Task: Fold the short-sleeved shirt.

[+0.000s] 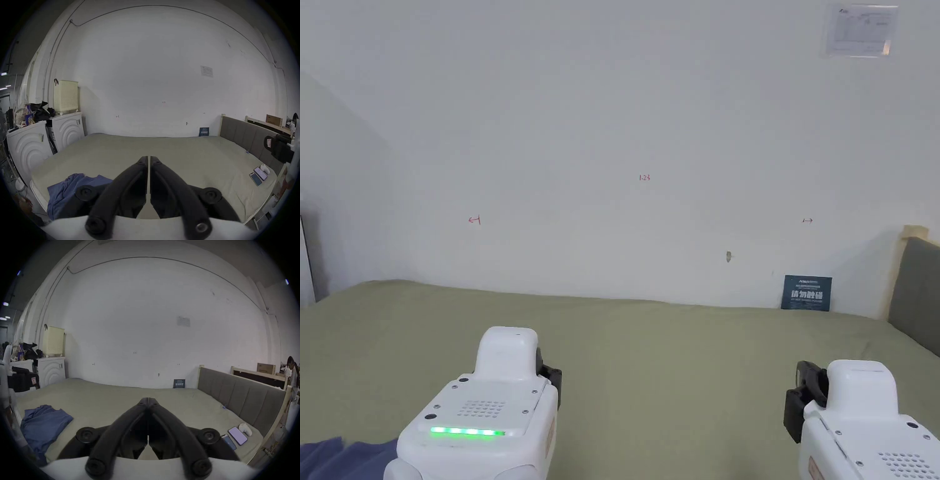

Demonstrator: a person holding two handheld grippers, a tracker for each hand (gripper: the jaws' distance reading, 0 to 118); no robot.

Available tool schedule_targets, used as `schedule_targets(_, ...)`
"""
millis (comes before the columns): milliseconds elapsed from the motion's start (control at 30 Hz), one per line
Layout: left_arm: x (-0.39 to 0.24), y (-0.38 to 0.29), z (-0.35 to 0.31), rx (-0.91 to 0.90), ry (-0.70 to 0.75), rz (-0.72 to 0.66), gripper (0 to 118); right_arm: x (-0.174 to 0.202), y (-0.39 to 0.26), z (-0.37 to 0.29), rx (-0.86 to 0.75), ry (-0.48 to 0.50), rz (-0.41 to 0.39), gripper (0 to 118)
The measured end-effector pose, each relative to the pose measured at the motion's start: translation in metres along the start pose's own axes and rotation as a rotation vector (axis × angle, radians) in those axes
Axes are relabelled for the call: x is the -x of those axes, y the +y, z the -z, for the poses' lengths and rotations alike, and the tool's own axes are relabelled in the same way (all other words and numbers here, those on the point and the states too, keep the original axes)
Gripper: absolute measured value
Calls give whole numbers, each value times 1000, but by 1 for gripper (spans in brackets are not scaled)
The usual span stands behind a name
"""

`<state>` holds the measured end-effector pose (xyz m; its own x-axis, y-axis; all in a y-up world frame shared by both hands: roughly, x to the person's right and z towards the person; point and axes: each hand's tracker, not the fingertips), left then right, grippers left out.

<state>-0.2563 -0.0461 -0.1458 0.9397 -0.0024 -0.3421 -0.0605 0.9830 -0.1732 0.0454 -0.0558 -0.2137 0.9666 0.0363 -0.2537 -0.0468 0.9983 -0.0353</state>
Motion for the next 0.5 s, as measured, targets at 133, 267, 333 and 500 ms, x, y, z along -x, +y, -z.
schedule_targets(133, -2, 1, 1, -1, -2, -3, 2, 0, -3, 3, -3, 10, 4, 1)
schedule_targets(267, -1, 1, 1, 4, -3, 4, 2, 4, -4, 3, -8, -8, -15, 1)
schedule_targets(333, 4, 0, 1, 7, 6, 13, 2, 8, -3, 4, -8, -28, -29, 1)
schedule_targets(500, 58, -4, -14, 36, 117, -15, 2, 46, -7, 29, 36, 89, -13, 1)
